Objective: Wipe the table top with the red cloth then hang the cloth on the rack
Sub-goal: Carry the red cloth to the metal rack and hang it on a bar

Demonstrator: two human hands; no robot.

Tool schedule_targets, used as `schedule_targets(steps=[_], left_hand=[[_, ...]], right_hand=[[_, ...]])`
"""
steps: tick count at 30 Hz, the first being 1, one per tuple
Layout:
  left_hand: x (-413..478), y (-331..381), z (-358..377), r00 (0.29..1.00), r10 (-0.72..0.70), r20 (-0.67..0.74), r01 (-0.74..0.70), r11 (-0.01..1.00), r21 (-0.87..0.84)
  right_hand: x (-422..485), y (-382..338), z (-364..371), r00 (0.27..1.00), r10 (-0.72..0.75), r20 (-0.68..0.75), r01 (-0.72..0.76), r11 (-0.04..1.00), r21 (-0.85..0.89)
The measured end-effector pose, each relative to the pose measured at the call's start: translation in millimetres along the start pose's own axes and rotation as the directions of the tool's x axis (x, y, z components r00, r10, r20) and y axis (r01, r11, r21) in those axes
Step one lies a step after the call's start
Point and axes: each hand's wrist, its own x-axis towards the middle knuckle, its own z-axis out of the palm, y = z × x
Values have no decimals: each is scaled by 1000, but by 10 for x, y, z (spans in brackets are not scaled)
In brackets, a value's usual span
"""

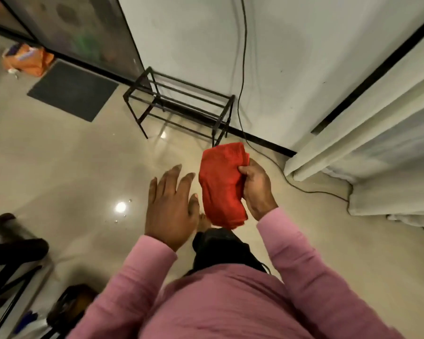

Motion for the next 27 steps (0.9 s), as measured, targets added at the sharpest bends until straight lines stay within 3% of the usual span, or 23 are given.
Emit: schedule_targets(steps=[8,12,16,22,27], left_hand=[[1072,-793,-383,991,49,128,-63,992,108],[1625,-1217,-411,967,156,202,-180,978,108],[2258,-1764,-294,919,288,268,-315,947,62],[3055,-2764,397,794,525,307,-526,846,-86],[3543,-3537,1475,692,691,210,-684,720,-115]], right_hand=[[904,-6,1047,995,86,-51,-82,994,78],[1291,23,1527,995,40,-97,-33,997,68],[1798,143,2022,969,35,-243,-3,991,134],[2748,856,2490,899,68,-432,39,972,234],[3763,1793,2528,865,96,-493,52,959,278]])
